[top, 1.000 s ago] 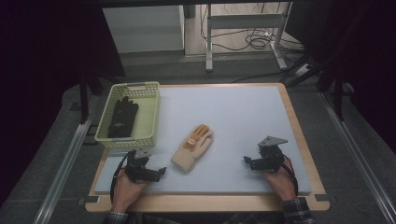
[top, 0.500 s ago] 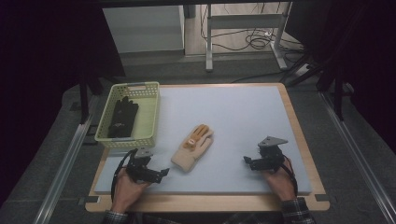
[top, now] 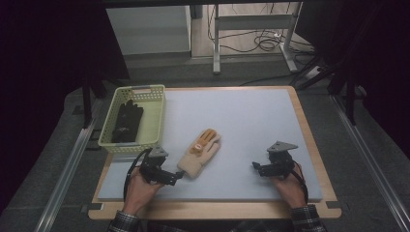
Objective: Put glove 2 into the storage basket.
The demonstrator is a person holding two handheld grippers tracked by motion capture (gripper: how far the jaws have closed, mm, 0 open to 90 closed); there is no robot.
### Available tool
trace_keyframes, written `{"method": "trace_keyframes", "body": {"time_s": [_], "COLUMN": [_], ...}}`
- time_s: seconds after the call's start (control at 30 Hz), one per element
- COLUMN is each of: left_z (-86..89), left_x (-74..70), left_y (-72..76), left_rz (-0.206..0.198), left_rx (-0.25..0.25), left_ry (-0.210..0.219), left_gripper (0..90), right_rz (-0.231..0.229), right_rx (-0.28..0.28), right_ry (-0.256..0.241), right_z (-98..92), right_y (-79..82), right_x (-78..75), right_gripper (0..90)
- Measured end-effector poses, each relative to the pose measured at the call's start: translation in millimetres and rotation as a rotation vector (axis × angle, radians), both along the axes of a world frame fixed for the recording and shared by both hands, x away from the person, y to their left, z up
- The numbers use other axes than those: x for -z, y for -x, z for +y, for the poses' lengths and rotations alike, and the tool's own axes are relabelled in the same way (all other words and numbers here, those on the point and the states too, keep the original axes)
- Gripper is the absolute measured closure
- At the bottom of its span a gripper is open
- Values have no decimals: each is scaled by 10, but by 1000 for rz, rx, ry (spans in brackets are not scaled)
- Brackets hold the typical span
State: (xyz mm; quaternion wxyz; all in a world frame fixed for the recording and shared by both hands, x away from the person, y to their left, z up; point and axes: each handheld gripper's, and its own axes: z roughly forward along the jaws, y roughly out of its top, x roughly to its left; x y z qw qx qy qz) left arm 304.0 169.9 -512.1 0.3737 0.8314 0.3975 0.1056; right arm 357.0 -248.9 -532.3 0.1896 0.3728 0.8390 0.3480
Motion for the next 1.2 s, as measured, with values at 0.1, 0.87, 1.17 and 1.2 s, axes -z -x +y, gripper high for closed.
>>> {"method": "trace_keyframes", "body": {"time_s": [0.1,0.87,1.17,1.2], "left_z": [-84,-763,-879,-869], "left_x": [-20,66,246,250], "left_y": [-51,-569,-665,-666], "left_rz": [2,32,55,54], "left_rx": [5,9,-3,-7], "left_ry": [1,-101,-166,-155], "left_gripper": [0,0,0,0], "right_rz": [-1,-4,-5,-6], "right_rx": [0,1,1,1], "right_ry": [0,1,1,2], "right_z": [0,3,3,3], "right_y": [0,5,6,6], "right_x": [0,0,0,1], "right_gripper": [150,151,151,151]}}
